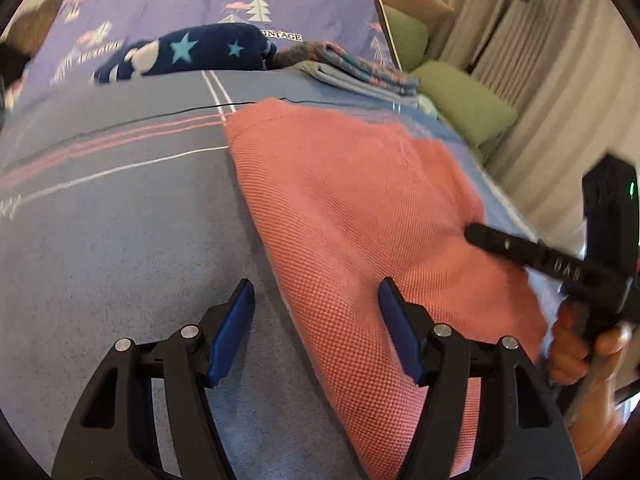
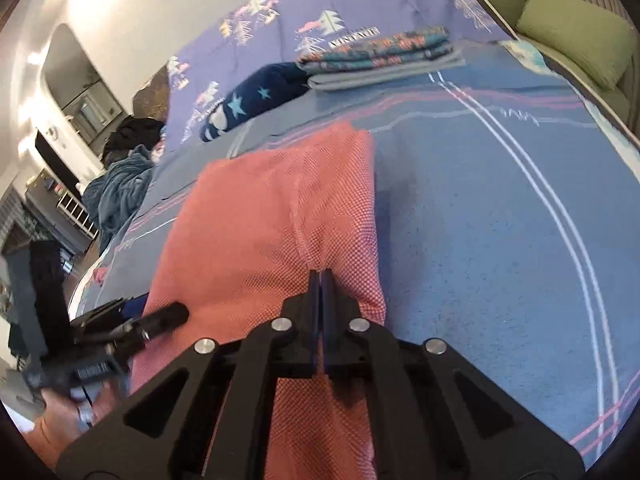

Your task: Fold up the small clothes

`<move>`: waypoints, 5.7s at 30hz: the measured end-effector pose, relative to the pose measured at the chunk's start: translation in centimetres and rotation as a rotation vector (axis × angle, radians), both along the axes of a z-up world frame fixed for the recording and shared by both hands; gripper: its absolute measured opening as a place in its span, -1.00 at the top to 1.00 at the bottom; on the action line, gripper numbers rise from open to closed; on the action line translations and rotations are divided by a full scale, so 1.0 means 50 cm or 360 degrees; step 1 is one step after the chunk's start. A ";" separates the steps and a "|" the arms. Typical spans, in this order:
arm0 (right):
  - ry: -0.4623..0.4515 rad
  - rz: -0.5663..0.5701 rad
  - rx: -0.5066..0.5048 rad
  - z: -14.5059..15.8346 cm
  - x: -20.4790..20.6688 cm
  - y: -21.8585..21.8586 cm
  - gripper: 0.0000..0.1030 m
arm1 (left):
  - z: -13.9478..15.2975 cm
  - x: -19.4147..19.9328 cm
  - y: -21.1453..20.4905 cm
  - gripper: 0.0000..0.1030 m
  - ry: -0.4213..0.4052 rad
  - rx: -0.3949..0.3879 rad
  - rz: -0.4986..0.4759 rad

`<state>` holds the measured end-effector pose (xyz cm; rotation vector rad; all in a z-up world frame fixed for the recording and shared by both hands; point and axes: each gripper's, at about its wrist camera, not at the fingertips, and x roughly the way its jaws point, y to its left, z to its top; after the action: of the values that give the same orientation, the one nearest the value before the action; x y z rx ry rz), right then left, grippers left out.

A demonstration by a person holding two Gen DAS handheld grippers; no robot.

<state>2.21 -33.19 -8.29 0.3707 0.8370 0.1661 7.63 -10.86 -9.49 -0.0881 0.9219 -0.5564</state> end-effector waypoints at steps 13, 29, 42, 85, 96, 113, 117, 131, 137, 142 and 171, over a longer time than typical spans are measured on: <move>0.0099 0.0208 0.0009 -0.001 0.128 -0.036 1.00 | 0.023 0.073 0.006 -0.44 -0.0016 -0.0058 -0.0026; -0.0001 0.0217 0.0100 0.029 0.050 -0.088 -0.16 | 0.023 0.047 -0.008 -0.40 -0.0028 -0.0065 -0.0183; 0.0148 0.0365 0.0234 -0.017 0.039 -0.066 -0.30 | -0.001 0.041 -0.029 -0.42 0.0059 -0.0018 -0.0238; 0.0144 0.0649 0.0419 -0.051 0.185 -0.045 0.26 | -0.016 0.122 -0.067 -0.06 0.0096 -0.0109 -0.0362; -0.0126 0.0466 -0.0143 0.037 0.077 0.013 0.52 | 0.045 0.051 -0.081 0.27 -0.0174 0.0076 -0.0335; -0.0685 0.0113 -0.0610 0.284 -0.152 0.067 0.55 | 0.278 -0.103 -0.084 0.44 -0.0690 -0.0031 -0.0388; -0.0751 0.0073 -0.0637 0.323 -0.159 0.054 0.55 | 0.319 -0.105 -0.103 0.44 -0.0762 -0.0036 -0.0404; -0.0902 -0.0091 -0.0570 0.463 0.006 -0.090 0.55 | 0.471 0.056 -0.233 0.44 -0.0959 -0.0050 -0.0395; -0.0912 -0.0117 -0.0436 0.517 0.131 -0.166 0.55 | 0.521 0.148 -0.303 0.44 -0.1059 0.0051 -0.0372; -0.0881 -0.0118 -0.0336 0.532 0.240 -0.210 0.55 | 0.535 0.239 -0.342 0.44 -0.1073 0.0086 -0.0300; -0.0286 -0.0367 -0.0581 0.134 0.533 -0.250 -0.24 | 0.118 0.576 -0.347 -0.33 -0.0670 0.0568 0.0065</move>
<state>28.84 -45.70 -1.57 0.1040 0.6254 -0.1653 36.45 -28.22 -3.57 0.3215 0.5933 -0.3463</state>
